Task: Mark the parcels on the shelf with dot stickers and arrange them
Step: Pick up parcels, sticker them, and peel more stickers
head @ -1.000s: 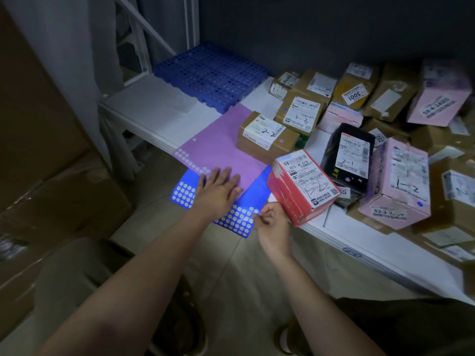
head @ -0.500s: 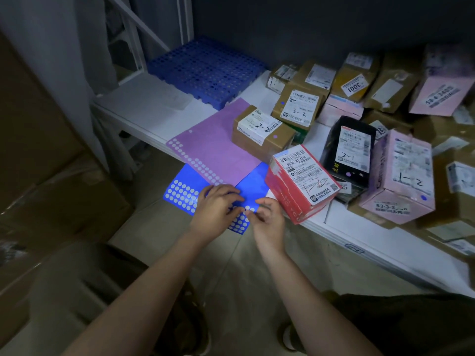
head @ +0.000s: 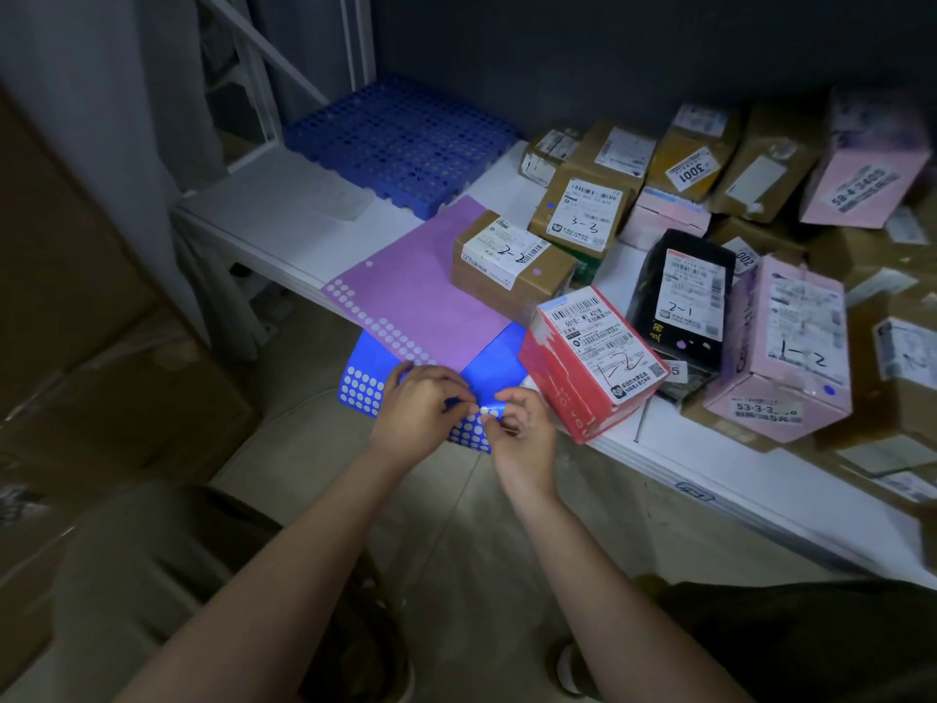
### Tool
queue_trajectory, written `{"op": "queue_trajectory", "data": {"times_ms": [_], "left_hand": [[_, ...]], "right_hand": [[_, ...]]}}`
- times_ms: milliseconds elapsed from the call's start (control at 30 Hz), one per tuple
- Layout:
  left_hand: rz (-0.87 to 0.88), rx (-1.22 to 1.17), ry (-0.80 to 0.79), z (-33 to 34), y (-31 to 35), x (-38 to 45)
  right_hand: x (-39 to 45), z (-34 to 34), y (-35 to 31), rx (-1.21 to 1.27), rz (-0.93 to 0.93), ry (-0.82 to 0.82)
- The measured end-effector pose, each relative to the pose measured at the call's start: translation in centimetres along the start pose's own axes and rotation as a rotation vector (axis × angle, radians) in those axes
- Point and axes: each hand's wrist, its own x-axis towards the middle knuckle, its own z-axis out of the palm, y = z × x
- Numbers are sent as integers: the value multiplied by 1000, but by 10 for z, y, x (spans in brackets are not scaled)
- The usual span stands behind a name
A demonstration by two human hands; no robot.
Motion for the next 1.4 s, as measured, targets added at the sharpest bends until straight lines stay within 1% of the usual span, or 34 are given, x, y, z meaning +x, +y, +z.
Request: {"op": "queue_trajectory", "data": {"times_ms": [133,233,300,333,367,400,433,500,567,633,833,1000,1100,1200,1300,1400], "left_hand": [[21,-13,5,-1,-1,0],[25,-43,92,-1,0,-2],[54,-59,187,-4,3,-5],[87,-63,234,-6,6,-7],[137,-55,277,-8,10,-9],[198,-34,318,-11,15,-12],[260,-9,356,-13,21,-14],[363,34,423,-19,33,-17],[433,65,471,-24,45,-19],[495,95,495,-29,56,-19],[696,118,554,-35,82,-18],[771,99,561,-30,99,-16],[757,88,540,-24,111,-10],[684,100,489,-17,118,-1],[493,91,336,-6,124,9],[273,82,134,5,130,18]], "right_hand": [[-4,-1,0,-39,-21,4],[-10,-8,-1,-164,-82,-10],[-14,-18,-3,-369,-218,-1],[-18,-23,-6,-490,-313,18],[-20,-28,-8,-557,-408,34],[-23,-32,-12,-549,-462,39],[-25,-34,-19,-474,-465,34],[-29,-38,-34,-260,-369,22],[-31,-42,-51,-62,-219,30],[-32,-49,-64,67,-102,29],[-43,-74,-93,274,58,9],[-44,-95,-100,367,187,-16],[-42,-106,-105,377,163,23],[-29,-121,-103,310,84,120],[-5,-142,-103,180,30,206],[19,-156,-106,53,31,165]]}}
